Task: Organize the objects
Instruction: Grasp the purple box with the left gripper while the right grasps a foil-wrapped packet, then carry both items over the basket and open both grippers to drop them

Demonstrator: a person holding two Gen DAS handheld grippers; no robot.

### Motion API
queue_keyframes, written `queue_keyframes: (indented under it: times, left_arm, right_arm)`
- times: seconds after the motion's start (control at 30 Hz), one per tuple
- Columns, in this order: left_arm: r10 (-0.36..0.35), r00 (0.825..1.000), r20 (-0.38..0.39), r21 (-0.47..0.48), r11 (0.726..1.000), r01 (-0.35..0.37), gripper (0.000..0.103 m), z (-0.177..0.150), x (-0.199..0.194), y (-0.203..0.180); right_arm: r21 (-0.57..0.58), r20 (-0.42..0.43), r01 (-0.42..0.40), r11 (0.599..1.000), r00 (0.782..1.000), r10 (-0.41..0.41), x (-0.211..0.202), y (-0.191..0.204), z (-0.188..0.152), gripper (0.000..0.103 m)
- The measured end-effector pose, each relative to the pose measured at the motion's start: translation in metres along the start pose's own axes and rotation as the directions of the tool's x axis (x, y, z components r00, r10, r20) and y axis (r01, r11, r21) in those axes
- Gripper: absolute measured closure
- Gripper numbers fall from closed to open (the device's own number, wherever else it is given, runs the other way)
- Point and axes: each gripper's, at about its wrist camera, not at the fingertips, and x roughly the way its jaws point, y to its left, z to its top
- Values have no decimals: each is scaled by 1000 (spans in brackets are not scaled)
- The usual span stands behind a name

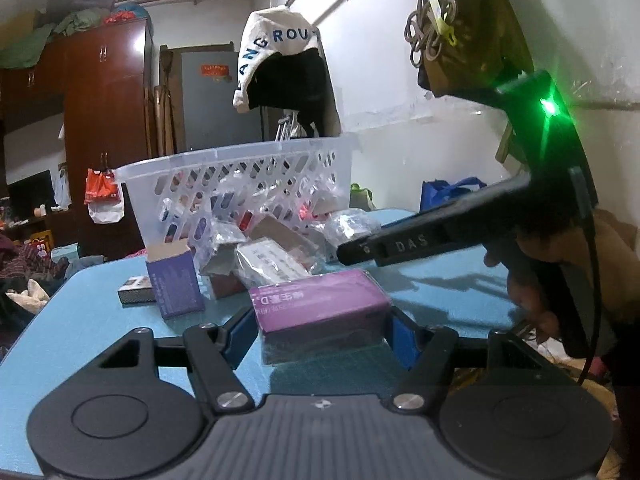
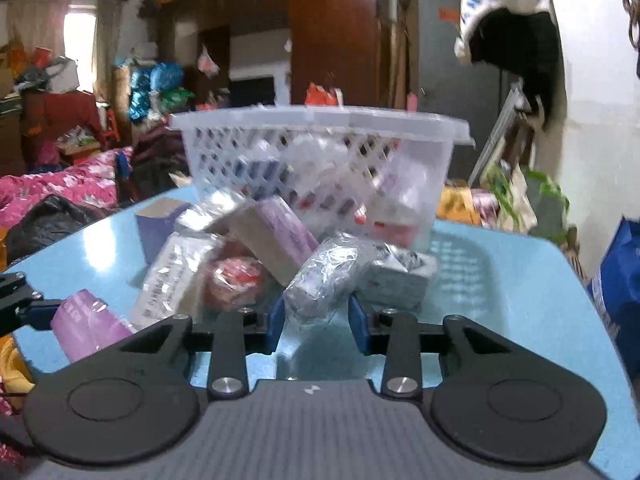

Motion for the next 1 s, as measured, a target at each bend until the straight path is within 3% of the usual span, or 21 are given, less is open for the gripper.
queue_keyframes:
  times: [0.4,0.53,0.87,1.0]
  left_arm:
    - [53,995,82,-56,997,-48,31,14,-13,42]
    - [86,991,100,-109,991,-75,31,23,-14,58]
    - [97,983,157,-137,988,-76,31,42,-15,68]
    - [108,975,196,-132,988,-83,31,65,-13,77]
  right_arm:
    - [-23,164,-18,1000,986,22,-29,8,-1,66]
    - [-27,189,-21,999,982,26,-30,8,-2,66]
    - [9,255,-40,999,966,37,-41,-2,1,66]
    - [23,282,-55,998,958,47,-45,-9,11,66]
